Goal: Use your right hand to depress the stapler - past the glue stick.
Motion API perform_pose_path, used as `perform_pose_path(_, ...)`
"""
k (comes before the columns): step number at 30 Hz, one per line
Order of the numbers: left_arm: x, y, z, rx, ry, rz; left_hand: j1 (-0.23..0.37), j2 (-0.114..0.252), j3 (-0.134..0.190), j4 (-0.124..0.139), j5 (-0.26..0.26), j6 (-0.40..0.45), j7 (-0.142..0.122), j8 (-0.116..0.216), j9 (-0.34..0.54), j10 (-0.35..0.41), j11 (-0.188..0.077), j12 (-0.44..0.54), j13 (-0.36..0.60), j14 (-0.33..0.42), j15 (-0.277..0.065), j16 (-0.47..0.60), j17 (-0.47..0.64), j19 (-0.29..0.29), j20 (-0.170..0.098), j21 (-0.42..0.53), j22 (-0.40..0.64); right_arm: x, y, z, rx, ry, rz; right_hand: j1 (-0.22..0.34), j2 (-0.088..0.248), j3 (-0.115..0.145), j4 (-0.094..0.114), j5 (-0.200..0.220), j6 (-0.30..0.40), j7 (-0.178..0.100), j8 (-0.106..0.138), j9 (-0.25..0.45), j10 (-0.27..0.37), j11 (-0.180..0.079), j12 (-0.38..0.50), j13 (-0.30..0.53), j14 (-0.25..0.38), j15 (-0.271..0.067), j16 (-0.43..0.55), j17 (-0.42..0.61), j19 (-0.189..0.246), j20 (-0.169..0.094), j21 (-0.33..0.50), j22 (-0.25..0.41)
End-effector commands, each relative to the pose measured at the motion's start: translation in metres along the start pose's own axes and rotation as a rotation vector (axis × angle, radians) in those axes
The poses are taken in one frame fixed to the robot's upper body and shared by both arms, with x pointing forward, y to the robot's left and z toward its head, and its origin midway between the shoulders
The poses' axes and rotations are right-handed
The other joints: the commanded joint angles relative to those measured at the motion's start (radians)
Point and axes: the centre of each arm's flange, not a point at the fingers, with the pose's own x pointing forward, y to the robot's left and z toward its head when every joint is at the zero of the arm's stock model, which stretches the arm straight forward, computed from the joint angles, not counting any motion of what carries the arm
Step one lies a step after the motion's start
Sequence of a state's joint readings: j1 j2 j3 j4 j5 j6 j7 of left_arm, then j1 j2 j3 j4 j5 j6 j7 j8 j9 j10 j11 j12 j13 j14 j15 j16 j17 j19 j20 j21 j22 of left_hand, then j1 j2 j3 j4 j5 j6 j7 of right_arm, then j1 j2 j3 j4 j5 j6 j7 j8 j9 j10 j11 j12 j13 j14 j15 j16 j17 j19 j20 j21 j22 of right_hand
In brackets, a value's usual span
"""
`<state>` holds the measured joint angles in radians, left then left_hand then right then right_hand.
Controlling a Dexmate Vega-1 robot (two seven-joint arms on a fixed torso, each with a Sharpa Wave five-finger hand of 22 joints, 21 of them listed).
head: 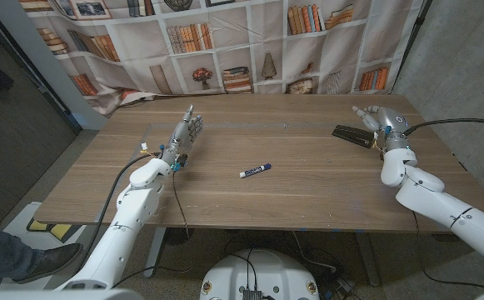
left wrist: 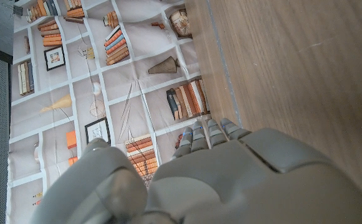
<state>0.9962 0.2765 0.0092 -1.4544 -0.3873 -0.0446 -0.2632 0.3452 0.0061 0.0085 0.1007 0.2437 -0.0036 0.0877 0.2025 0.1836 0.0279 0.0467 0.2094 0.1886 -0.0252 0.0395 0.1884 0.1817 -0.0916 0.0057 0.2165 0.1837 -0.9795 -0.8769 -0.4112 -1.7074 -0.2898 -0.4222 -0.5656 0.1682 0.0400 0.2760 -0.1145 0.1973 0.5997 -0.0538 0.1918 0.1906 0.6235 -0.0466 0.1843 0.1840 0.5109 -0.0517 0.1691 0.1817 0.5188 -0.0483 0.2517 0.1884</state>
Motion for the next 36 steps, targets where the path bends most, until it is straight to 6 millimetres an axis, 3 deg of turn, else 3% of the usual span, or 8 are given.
perform_pose_path(1, -0.004, 0.004, 0.0, 0.004, 0.009, -0.004, 0.004, 0.001, -0.005, -0.001, -0.002, 0.008, -0.002, -0.003, 0.004, 0.004, 0.0, -0.004, 0.001, 0.004, 0.001, 0.0, 0.003, -0.003, 0.004, -0.001, 0.002, 0.001, -0.014, 0.01, 0.051, -0.017, -0.053, -0.002, -0.005, -0.001, 0.002, 0.002, -0.002, 0.003, -0.005, 0.003, -0.005, 0.004, 0.003, 0.002, -0.003, -0.005, 0.003, 0.002, -0.007, -0.033, -0.001, 0.003)
perform_pose_path(16, 0.006, -0.004, 0.003, 0.006, 0.026, -0.026, 0.005, 0.002, -0.008, -0.001, -0.003, 0.009, -0.002, -0.003, 0.004, 0.005, -0.001, -0.004, 0.001, 0.004, 0.0, 0.0, 0.003, -0.002, 0.005, -0.001, 0.002, 0.009, -0.031, 0.017, 0.026, -0.041, -0.093, -0.001, -0.004, -0.001, 0.002, 0.002, -0.002, 0.003, -0.002, 0.003, -0.008, 0.004, 0.006, 0.002, -0.006, -0.005, 0.006, 0.002, -0.006, -0.032, -0.003, 0.003)
perform_pose_path(36, 0.0, 0.006, 0.004, 0.014, 0.007, 0.007, 0.007, 0.004, -0.01, -0.001, -0.003, 0.012, -0.003, -0.003, 0.004, 0.005, 0.0, -0.005, 0.001, 0.004, -0.001, 0.0, 0.003, -0.003, 0.007, -0.002, 0.002, 0.005, -0.031, 0.025, 0.042, -0.059, -0.116, -0.001, -0.005, -0.001, 0.002, 0.002, 0.004, 0.005, 0.003, 0.003, -0.003, 0.004, 0.011, 0.002, -0.001, -0.005, 0.01, 0.001, -0.004, -0.032, -0.004, 0.003)
